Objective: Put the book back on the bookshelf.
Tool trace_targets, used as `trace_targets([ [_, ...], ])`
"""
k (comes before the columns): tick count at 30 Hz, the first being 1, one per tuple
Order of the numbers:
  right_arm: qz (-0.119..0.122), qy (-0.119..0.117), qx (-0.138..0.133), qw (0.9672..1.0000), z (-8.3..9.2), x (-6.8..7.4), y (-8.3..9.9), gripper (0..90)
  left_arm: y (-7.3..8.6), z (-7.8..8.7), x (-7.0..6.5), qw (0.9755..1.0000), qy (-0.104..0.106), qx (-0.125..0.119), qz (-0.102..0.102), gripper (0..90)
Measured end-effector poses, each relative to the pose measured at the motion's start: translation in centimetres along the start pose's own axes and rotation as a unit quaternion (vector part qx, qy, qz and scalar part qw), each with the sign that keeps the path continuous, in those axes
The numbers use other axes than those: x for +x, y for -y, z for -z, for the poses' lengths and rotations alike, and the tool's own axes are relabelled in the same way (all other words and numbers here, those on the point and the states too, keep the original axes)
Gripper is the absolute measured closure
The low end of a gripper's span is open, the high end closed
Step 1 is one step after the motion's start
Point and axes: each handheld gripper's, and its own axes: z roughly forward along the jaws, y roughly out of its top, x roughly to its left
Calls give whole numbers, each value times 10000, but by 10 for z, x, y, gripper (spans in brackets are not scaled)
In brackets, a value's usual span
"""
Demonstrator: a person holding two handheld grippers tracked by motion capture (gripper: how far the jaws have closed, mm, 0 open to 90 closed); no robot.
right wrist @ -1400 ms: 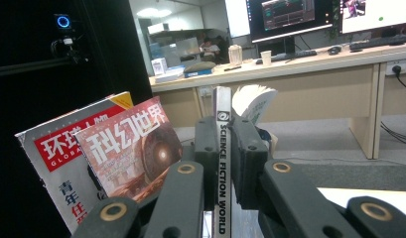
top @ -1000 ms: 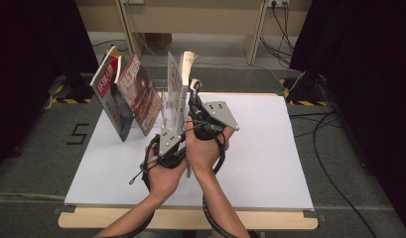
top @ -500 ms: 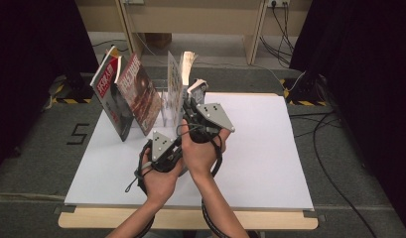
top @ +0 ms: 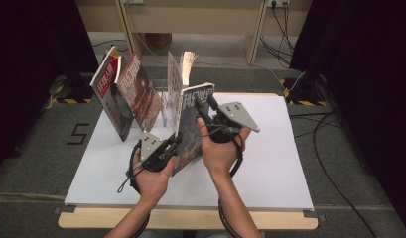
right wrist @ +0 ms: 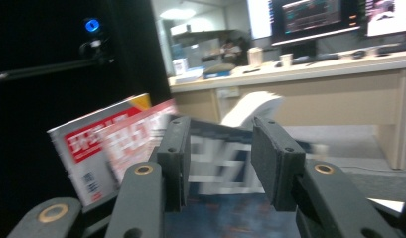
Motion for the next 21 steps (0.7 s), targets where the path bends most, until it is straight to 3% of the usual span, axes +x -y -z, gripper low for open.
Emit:
trace_targets([
  [8,-50,504,189,9985,9,-49,5,591,-1,7,9,9998,69,-159,-17,830],
  [21,-19,985,375,9944,23,-94,11,596,-7,33,14,9979,41,-632,-105,830],
])
